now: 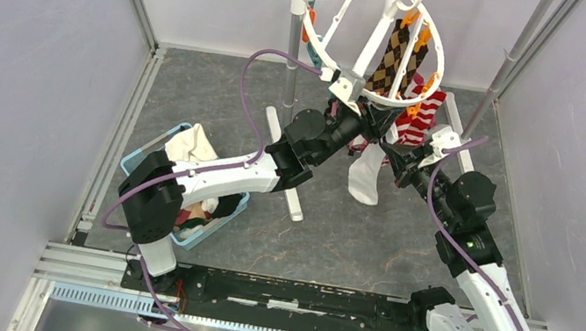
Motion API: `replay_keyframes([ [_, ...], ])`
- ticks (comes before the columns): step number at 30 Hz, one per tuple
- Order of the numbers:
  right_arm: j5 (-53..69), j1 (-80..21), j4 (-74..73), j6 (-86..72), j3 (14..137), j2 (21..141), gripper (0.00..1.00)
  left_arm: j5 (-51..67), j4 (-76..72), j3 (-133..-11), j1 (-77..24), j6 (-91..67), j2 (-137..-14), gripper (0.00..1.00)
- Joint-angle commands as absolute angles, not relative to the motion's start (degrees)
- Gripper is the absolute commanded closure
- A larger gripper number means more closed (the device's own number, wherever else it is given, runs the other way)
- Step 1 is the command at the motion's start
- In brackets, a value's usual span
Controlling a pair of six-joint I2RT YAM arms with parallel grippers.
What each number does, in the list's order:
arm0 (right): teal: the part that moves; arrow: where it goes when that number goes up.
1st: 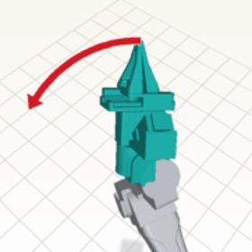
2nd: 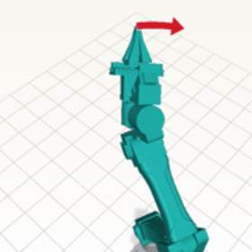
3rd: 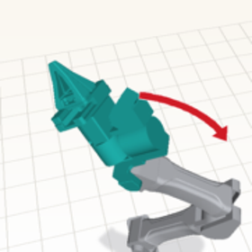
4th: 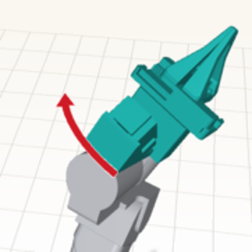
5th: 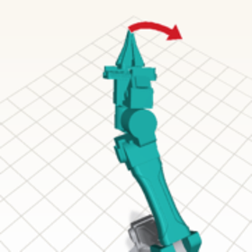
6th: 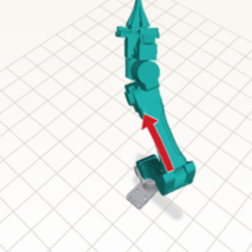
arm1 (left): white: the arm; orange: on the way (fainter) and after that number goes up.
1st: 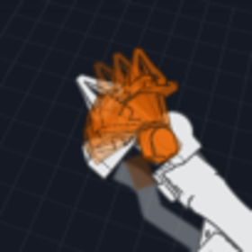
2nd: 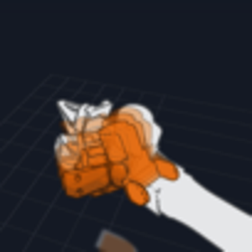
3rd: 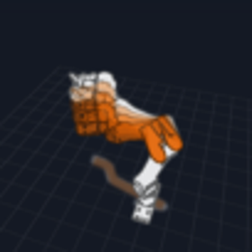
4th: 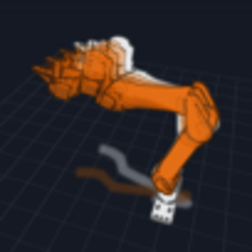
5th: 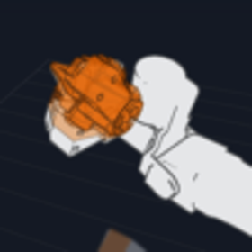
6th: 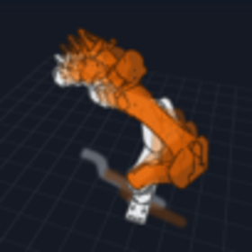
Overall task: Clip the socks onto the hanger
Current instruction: Clamp the sock onto the hanger.
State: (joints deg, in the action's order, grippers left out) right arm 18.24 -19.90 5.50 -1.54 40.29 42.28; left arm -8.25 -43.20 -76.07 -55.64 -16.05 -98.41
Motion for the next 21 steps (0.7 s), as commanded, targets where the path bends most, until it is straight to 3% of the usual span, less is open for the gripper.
replay_keyframes([
  [1, 17.25, -20.54, 7.08, -0.89, 43.68, 42.65, 1.00, -11.41, -43.51, -78.22, -55.38, -18.55, -97.40, 0.98],
  [21, 10.22, -25.19, 3.86, 2.55, 45.08, 43.05, 1.00, -12.80, -43.69, -77.64, -55.46, -18.94, -96.52, 0.98],
])
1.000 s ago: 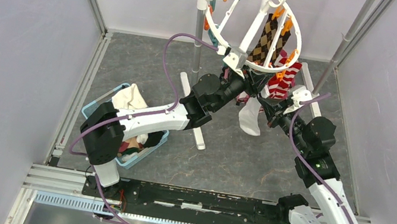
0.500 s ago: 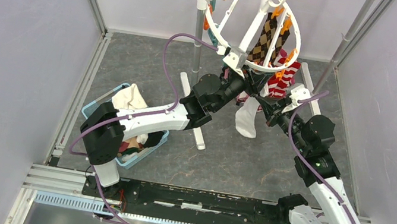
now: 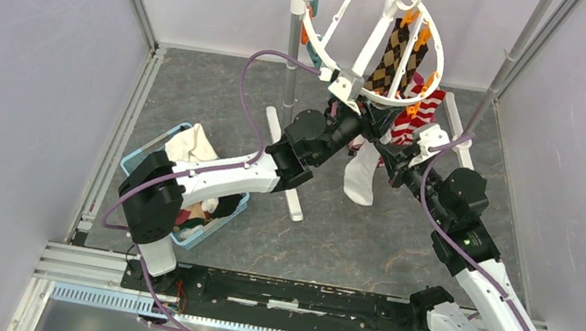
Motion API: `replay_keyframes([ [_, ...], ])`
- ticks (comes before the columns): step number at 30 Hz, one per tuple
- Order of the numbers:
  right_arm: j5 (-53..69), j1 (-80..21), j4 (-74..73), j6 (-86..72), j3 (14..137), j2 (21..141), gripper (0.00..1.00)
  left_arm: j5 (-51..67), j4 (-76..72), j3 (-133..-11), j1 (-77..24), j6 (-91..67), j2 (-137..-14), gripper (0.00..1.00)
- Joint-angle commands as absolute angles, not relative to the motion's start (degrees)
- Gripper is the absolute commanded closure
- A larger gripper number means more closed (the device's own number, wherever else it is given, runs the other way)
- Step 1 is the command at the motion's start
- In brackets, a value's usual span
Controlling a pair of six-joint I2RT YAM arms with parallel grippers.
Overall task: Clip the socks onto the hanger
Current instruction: Clamp the sock onto the hanger.
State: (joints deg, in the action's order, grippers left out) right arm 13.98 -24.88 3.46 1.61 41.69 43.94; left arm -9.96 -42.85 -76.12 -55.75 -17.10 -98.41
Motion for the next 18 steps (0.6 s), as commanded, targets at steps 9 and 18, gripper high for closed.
replay_keyframes([
  [9, 8.25, -25.21, 2.19, 2.64, 43.36, 42.60, 1.00, -13.94, -43.20, -77.61, -55.46, -18.77, -96.06, 0.98],
  [18, 7.23, -25.27, 0.26, 3.06, 44.91, 43.06, 1.00, -15.29, -42.13, -78.03, -55.43, -18.96, -96.16, 0.98],
])
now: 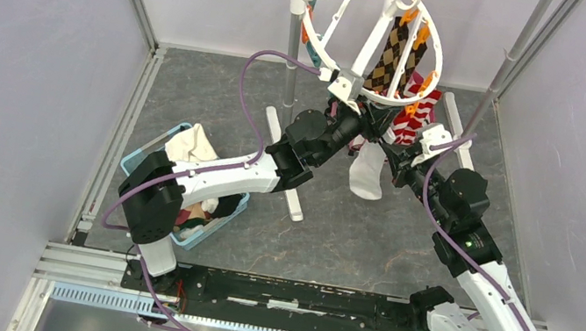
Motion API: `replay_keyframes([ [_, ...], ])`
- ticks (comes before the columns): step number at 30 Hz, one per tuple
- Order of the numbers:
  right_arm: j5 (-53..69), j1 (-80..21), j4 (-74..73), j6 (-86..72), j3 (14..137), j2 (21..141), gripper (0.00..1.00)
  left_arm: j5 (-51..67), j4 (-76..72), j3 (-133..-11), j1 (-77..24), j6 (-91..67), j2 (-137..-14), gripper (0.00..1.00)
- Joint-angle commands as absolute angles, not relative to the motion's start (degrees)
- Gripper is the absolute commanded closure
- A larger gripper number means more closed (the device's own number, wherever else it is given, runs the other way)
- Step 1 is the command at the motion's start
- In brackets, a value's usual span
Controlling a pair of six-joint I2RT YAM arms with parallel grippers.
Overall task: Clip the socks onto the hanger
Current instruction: Clamp the sock onto the hanger.
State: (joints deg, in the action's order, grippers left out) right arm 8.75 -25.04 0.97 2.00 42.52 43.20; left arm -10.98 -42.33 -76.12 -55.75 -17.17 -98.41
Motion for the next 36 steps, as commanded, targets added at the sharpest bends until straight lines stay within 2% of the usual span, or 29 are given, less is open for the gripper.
replay_keyframes([
  [1, 7.21, -25.40, 0.13, 3.16, 44.91, 43.01, 1.00, -15.36, -42.08, -78.12, -55.46, -18.86, -96.09, 0.98],
  [36, 7.48, -25.66, -2.64, 4.13, 45.66, 39.28, 1.00, -15.05, -42.29, -77.87, -55.45, -18.94, -96.42, 0.98],
])
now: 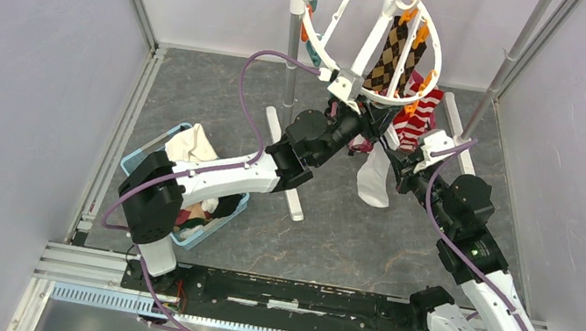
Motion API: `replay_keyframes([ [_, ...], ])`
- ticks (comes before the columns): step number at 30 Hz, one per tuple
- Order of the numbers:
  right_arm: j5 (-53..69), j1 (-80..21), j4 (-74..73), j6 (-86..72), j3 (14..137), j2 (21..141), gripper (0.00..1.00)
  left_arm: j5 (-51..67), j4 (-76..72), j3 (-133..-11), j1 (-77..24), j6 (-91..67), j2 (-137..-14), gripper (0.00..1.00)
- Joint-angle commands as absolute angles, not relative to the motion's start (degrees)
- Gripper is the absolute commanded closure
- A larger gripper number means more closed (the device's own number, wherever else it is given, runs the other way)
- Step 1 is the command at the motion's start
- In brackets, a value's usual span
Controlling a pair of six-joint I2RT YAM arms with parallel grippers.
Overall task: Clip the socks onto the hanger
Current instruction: Clamp the sock onto the hanger.
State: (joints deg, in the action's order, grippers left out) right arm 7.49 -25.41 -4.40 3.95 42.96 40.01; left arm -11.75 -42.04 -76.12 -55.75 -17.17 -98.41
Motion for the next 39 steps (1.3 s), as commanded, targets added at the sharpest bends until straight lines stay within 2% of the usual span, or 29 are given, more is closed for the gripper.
replay_keyframes([
  [1, 7.38, -25.60, -2.61, 4.13, 45.71, 39.21, 1.00, -14.95, -42.33, -77.87, -55.40, -18.95, -96.43, 0.98],
  [31, 13.93, -25.53, 3.68, -1.81, 44.97, 39.89, 1.00, -15.59, -44.42, -76.48, -55.44, -18.68, -95.55, 0.98],
  [39, 13.21, -25.62, 1.41, -1.62, 44.99, 41.00, 1.00, -15.46, -45.05, -75.96, -55.46, -19.42, -94.94, 0.98],
])
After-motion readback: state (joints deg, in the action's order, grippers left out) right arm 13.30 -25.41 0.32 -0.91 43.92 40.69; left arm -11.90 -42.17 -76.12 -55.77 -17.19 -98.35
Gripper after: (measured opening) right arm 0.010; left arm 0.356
